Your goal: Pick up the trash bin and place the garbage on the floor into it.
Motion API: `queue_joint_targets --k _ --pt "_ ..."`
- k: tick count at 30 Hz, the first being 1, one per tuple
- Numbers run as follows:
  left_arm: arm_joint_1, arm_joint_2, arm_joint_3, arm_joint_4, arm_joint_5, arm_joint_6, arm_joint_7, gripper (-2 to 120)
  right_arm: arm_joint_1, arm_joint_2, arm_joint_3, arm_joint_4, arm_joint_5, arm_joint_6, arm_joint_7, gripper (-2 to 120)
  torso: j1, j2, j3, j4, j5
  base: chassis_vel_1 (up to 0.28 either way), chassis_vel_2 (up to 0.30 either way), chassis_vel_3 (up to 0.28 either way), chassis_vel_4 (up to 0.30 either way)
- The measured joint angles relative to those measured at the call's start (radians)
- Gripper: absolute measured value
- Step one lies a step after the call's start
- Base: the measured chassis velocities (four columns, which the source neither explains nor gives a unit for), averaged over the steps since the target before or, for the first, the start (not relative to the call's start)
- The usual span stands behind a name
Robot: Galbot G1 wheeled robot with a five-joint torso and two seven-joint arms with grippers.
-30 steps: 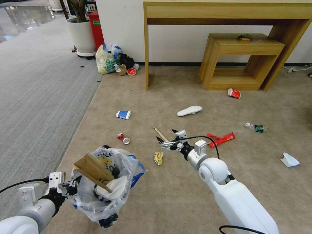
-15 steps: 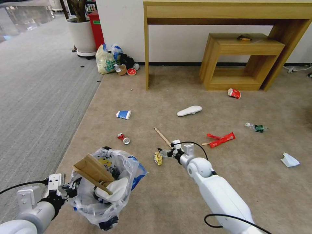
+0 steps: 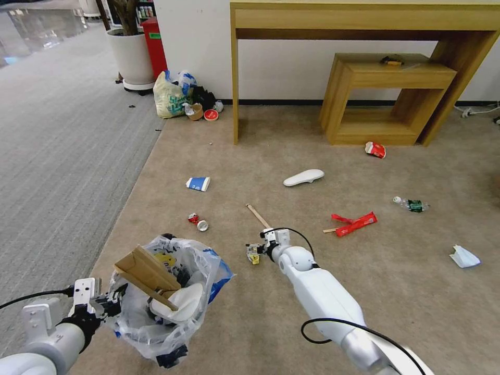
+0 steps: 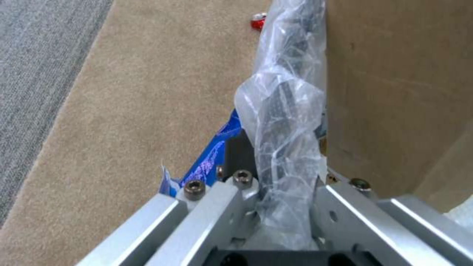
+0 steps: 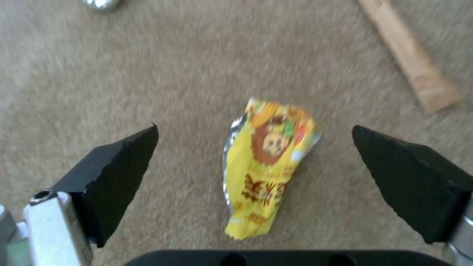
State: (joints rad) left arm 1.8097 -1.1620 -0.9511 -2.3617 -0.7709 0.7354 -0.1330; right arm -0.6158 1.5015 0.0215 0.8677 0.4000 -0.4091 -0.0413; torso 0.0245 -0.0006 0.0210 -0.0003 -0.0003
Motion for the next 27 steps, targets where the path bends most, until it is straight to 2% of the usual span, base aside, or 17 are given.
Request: queue_joint_targets --k 15,19,21,27 --pt "0.01 0.005 -0.012 -0.004 -0.002 0.0 0.0 0 0.038 0.074 0.013 -0.161 -0.039 0.041 0.023 98 0.0 0.0 0.0 -0.0001 0.0001 0.0 0.0 0.0 0.0" --pt "0.012 0.005 -0.011 -0.007 -0.002 0.0 0.0 0 0.048 0.087 0.025 -0.185 -0.048 0.048 0.016 89 0.0 0.0 0.0 -0.0001 0.0001 0.0 0.0 0.0 0.0" --pt "0.013 0.005 -0.01 -0.01 -0.001 0.0 0.0 0 0.053 0.095 0.031 -0.199 -0.051 0.048 0.013 76 0.0 0.0 0.0 0.0 0.0002 0.0 0.0 0.0 0.0" --pt "0.017 0.003 -0.01 -0.015 -0.001 0.0 -0.001 0 0.057 0.107 0.039 -0.221 -0.054 0.049 0.012 62 0.0 0.0 0.0 0.0001 0.0003 0.0 0.0 0.0 0.0"
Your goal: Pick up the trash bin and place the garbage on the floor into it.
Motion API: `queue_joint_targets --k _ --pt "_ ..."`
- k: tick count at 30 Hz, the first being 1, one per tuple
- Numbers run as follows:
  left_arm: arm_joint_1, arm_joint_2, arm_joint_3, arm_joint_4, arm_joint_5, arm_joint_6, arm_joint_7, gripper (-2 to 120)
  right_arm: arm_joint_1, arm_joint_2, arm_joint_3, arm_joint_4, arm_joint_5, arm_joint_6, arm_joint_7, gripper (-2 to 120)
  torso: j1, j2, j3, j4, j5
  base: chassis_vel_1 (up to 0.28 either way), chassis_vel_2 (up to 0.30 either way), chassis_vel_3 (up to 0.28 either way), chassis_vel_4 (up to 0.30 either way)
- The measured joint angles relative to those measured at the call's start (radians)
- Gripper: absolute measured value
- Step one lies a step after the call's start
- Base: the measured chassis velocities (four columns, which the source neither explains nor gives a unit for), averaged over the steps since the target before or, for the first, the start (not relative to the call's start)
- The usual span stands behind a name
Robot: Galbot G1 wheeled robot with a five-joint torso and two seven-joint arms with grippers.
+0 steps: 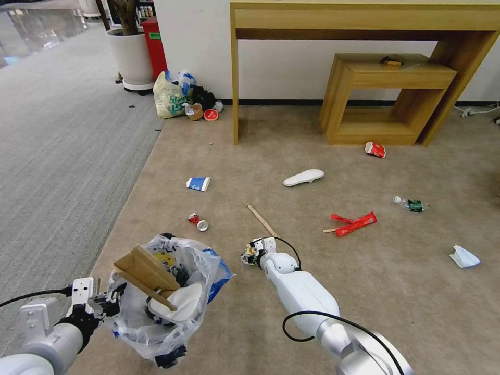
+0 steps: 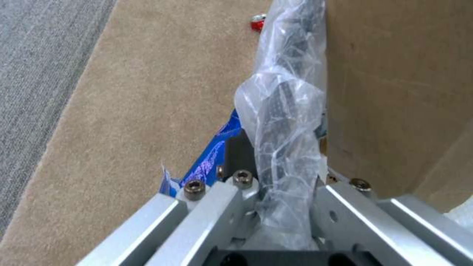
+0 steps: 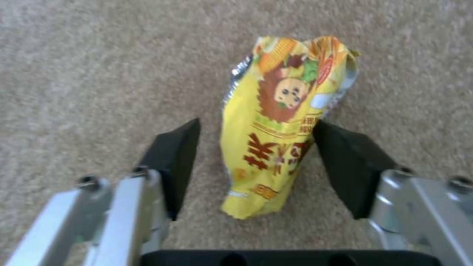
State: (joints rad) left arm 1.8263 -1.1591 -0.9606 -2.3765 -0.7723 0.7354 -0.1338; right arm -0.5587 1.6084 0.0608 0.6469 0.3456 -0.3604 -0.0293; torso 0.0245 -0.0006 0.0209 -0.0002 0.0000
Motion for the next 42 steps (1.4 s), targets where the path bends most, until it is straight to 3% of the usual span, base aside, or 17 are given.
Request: queue_joint_targets --k 2,4,6,10,15,26,36,42 --pt "0.006 -0.002 -0.003 -0.003 0.001 0.0 0.0 0 0.003 0.001 0.016 -0.021 -0.018 0.006 -0.003 46 0.0 0.0 0.0 -0.0003 -0.0001 0.0 0.0 0.0 0.0" --pt "0.006 -0.002 -0.004 -0.004 0.001 0.0 0.001 0 0.003 0.001 0.017 -0.022 -0.02 0.007 -0.003 44 0.0 0.0 0.0 -0.0003 0.0 0.0 0.0 0.0 0.0" --pt "0.007 -0.001 -0.007 -0.005 0.001 0.0 0.002 0 0.004 0.001 0.037 -0.039 -0.051 0.021 -0.01 32 0.0 0.0 0.0 0.0 0.0 0.0 0.0 0.0 0.0" --pt "0.007 0.0 -0.007 -0.005 0.001 0.0 0.002 0 0.003 0.001 0.051 -0.048 -0.073 0.033 -0.015 22 0.0 0.0 0.0 -0.0003 -0.0001 0.0 0.0 0.0 0.0" --pt "0.007 0.002 -0.006 -0.005 0.001 0.0 0.004 0 -0.007 0.0 0.074 -0.029 -0.09 0.052 -0.016 2 0.0 0.0 0.0 -0.0001 -0.0001 0.0 0.0 0.0 0.0" --pt "0.007 0.003 -0.006 -0.008 0.001 0.0 0.016 0 -0.047 -0.041 0.096 0.119 -0.162 0.091 -0.018 0 0.0 0.0 0.0 -0.0001 0.0 0.0 0.0 0.0 0.0" --pt "0.003 0.008 -0.002 -0.008 0.003 0.0 0.013 0 -0.095 -0.16 0.046 0.482 -0.092 0.089 -0.061 0 0.0 0.0 0.0 -0.0003 -0.0001 0.0 0.0 0.0 0.0" --pt "0.003 0.011 0.004 -0.003 0.003 0.0 -0.002 0 -0.095 -0.198 0.023 0.609 -0.03 0.086 -0.099 0 0.0 0.0 0.0 0.0 0.0 0.0 0.0 0.0 0.0"
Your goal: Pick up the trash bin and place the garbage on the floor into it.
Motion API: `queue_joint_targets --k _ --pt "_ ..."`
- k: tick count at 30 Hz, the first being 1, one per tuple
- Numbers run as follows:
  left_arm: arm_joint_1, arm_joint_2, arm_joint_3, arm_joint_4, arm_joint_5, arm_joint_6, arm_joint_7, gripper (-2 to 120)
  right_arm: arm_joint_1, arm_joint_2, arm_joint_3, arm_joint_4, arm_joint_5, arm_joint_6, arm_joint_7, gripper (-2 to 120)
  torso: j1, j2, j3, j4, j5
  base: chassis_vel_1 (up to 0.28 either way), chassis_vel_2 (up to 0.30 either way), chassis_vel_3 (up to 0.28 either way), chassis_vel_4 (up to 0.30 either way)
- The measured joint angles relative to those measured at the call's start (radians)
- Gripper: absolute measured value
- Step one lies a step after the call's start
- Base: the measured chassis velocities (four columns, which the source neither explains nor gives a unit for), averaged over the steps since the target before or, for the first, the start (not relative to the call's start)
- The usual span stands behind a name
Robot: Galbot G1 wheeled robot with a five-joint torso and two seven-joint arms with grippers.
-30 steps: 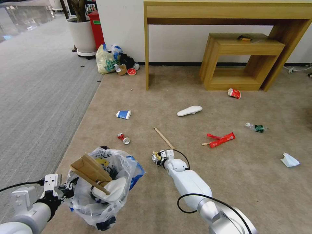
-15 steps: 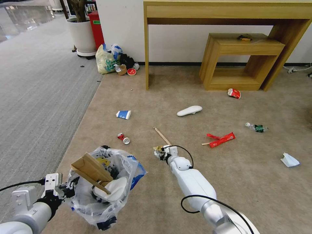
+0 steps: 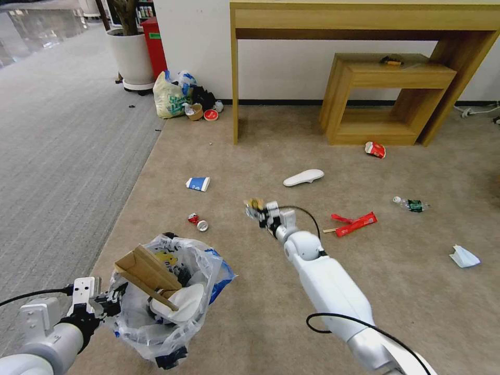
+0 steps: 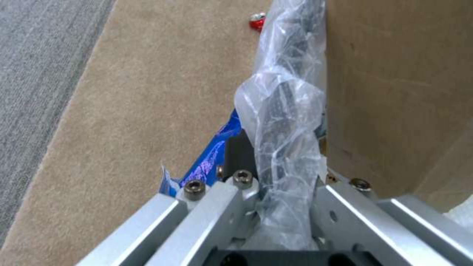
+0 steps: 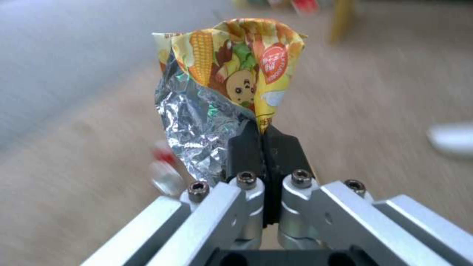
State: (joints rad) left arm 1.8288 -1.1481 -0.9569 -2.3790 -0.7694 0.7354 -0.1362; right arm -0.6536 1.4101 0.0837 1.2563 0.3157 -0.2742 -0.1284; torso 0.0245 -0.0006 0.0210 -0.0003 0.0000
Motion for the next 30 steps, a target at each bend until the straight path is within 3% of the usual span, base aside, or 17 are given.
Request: queue_joint_targets --k 2,7,11,19,21,26,30 --pt "-0.004 0.006 0.004 0.004 0.0 0.0 -0.005 0 -0.002 -0.053 -0.041 0.167 0.1 -0.035 -0.033 0 0.0 0.0 0.0 0.0 -0.0001 0.0 0.0 0.0 0.0" --pt "-0.02 0.012 0.014 0.013 -0.001 0.0 -0.017 0 -0.002 -0.104 -0.098 0.351 0.191 -0.088 -0.048 0 0.0 0.0 0.0 -0.0002 -0.0001 0.0 0.0 0.0 0.0" --pt "-0.039 0.024 0.033 0.029 -0.004 0.0 -0.042 0 0.014 -0.147 -0.218 0.569 0.292 -0.142 0.003 0 0.0 0.0 0.0 -0.0001 -0.0002 0.0 0.0 0.0 0.0" --pt "-0.049 0.044 0.037 0.046 -0.023 0.0 -0.063 0 0.014 -0.188 -0.385 0.75 0.435 -0.223 0.102 0 0.0 0.0 0.0 0.0001 -0.0002 0.0 0.0 0.0 0.0" --pt "-0.05 0.05 0.034 0.048 -0.031 0.0 -0.064 0 0.005 -0.231 -0.439 0.803 0.485 -0.27 0.121 0 0.0 0.0 0.0 0.0 -0.0001 0.0 0.0 0.0 0.0" --pt "-0.063 0.057 0.034 0.056 -0.042 0.0 -0.064 0 -0.014 -0.321 -0.508 0.845 0.529 -0.318 0.166 0 0.0 0.0 0.0 -0.0003 0.0 0.0 0.0 0.0 0.0" --pt "-0.072 0.058 0.039 0.058 -0.045 0.0 -0.064 0 -0.035 -0.349 -0.521 0.849 0.529 -0.347 0.185 0 0.0 0.0 0.0 -0.0003 0.0 0.0 0.0 0.0 0.0"
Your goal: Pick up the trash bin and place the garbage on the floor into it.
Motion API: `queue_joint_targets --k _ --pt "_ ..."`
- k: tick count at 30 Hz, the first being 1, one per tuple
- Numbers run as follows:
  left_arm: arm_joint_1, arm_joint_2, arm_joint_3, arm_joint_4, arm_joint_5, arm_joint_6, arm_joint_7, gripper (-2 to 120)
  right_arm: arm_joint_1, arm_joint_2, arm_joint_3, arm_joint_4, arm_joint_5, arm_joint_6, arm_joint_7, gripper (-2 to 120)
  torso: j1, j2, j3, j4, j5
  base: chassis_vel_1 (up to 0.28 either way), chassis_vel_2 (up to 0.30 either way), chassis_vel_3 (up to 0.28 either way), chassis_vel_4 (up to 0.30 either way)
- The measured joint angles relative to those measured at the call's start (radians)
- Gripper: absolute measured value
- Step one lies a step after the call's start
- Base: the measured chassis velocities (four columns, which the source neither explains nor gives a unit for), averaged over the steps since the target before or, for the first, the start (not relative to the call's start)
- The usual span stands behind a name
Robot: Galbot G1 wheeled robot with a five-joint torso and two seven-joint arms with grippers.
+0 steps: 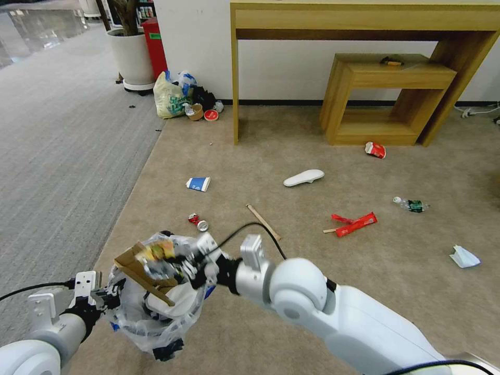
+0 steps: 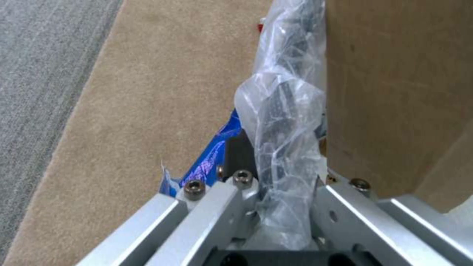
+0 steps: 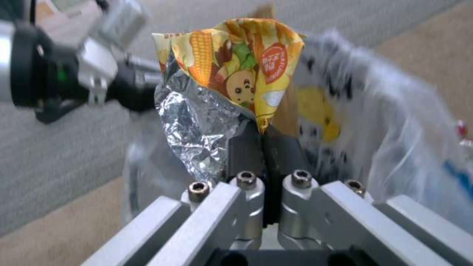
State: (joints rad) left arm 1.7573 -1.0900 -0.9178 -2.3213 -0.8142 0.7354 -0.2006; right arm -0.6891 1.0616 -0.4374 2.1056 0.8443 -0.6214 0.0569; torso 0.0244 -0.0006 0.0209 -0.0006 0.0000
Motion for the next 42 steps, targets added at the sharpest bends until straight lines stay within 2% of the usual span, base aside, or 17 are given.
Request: queue_joint_targets --k 5,7,9,11,17,19,23,25,30,32,34,35,37,38,39,40,42 --pt "-0.004 -0.001 0.007 0.0 0.0 0.0 0.0 0 -0.007 0.014 -0.007 -0.007 -0.004 -0.012 0.023 7 0.0 0.0 0.0 0.0002 0.0 0.0 0.0 0.0 0.0" --pt "-0.005 -0.002 0.011 0.0 0.0 0.0 0.0 0 -0.006 0.041 -0.01 -0.019 -0.005 -0.012 0.037 18 0.0 0.0 0.0 0.0004 0.0 0.0 0.0 0.0 0.0" --pt "-0.005 -0.002 0.012 0.0 0.001 0.0 0.0 0 -0.006 0.046 -0.01 -0.022 -0.006 -0.012 0.038 22 0.0 0.0 0.0 0.0004 0.0 0.0 0.0 0.0 0.0" --pt "-0.003 -0.003 0.011 0.0 0.001 0.0 0.001 0 -0.002 0.06 -0.007 -0.025 -0.007 -0.011 0.042 34 0.0 0.0 0.0 0.0004 0.0 0.0 0.0 0.0 0.0" --pt "-0.001 -0.004 0.008 -0.001 0.001 0.0 0.002 0 -0.001 0.061 -0.005 -0.027 -0.012 -0.008 0.047 47 0.0 0.0 0.0 0.0004 -0.0001 0.0 0.0 0.0 0.0" --pt "0.0 -0.005 0.007 -0.003 0.002 0.0 0.003 0 -0.002 0.062 -0.001 -0.028 -0.014 -0.004 0.051 62 0.0 0.0 0.0 0.0003 -0.0001 0.0 0.0 0.0 0.0" --pt "0.0 -0.008 0.007 -0.003 0.002 0.0 0.003 0 -0.004 0.065 0.004 -0.03 -0.015 0.0 0.055 70 0.0 0.0 0.0 0.0002 -0.0001 0.0 0.0 0.0 0.0" --pt "0.0 -0.012 0.007 -0.003 0.003 0.0 0.004 0 -0.009 0.076 0.023 -0.034 -0.016 0.004 0.063 84 0.0 0.0 0.0 0.0003 0.0 0.0 0.0 0.0 0.0" --pt "0.001 -0.016 0.006 -0.005 0.004 0.0 0.006 0 -0.019 0.091 0.059 -0.04 -0.018 0.012 0.071 97 0.0 0.0 0.0 0.0003 -0.0001 0.0 0.0 0.0 0.0" --pt "0.002 -0.02 0.004 -0.006 0.005 0.0 0.008 0 -0.03 0.099 0.096 -0.043 -0.023 0.018 0.073 100 0.0 0.0 0.0 0.0003 0.0 0.0 0.0 0.0 0.0" --pt "-0.002 -0.034 -0.001 -0.006 0.013 0.0 0.018 0 -0.085 0.12 0.235 -0.05 -0.064 0.029 0.074 100 0.0 0.0 0.0 0.0004 0.0 0.0 0.0 0.0 0.0" --pt "-0.002 -0.034 -0.001 -0.006 0.013 0.0 0.018 0 -0.085 0.12 0.235 -0.05 -0.064 0.029 0.074 100 0.0 0.0 0.0 0.0004 0.0 0.0 0.0 0.0 0.0" --pt "-0.013 -0.046 0.0 -0.002 0.025 0.0 0.033 0 -0.166 0.116 0.395 -0.076 -0.202 0.034 0.032 100 0.0 0.0 0.0 0.0003 0.0 0.0 0.0 0.0 0.0" --pt "-0.015 -0.048 0.001 -0.001 0.026 0.0 0.034 0 -0.181 0.114 0.422 -0.082 -0.225 0.038 0.022 100 0.0 0.0 0.0 0.0 0.0 0.0 0.0 0.0 0.0" --pt "-0.018 -0.049 0.002 0.001 0.026 0.0 0.038 0 -0.231 0.107 0.504 -0.1 -0.281 0.055 -0.006 100 0.0 0.0 0.0 -0.0002 0.0002 0.0 0.0 0.0 0.0" --pt "-0.018 -0.049 0.002 0.001 0.026 0.0 0.038 0 -0.231 0.107 0.504 -0.1 -0.281 0.055 -0.006 100 0.0 0.0 0.0 -0.0002 0.0002 0.0 0.0 0.0 0.0" --pt "-0.018 -0.049 -0.002 0.004 0.026 0.0 0.047 0 -0.293 0.112 0.598 -0.116 -0.32 0.076 -0.025 100 0.0 0.0 0.0 0.0001 0.0001 0.0 0.0 0.0 0.0"
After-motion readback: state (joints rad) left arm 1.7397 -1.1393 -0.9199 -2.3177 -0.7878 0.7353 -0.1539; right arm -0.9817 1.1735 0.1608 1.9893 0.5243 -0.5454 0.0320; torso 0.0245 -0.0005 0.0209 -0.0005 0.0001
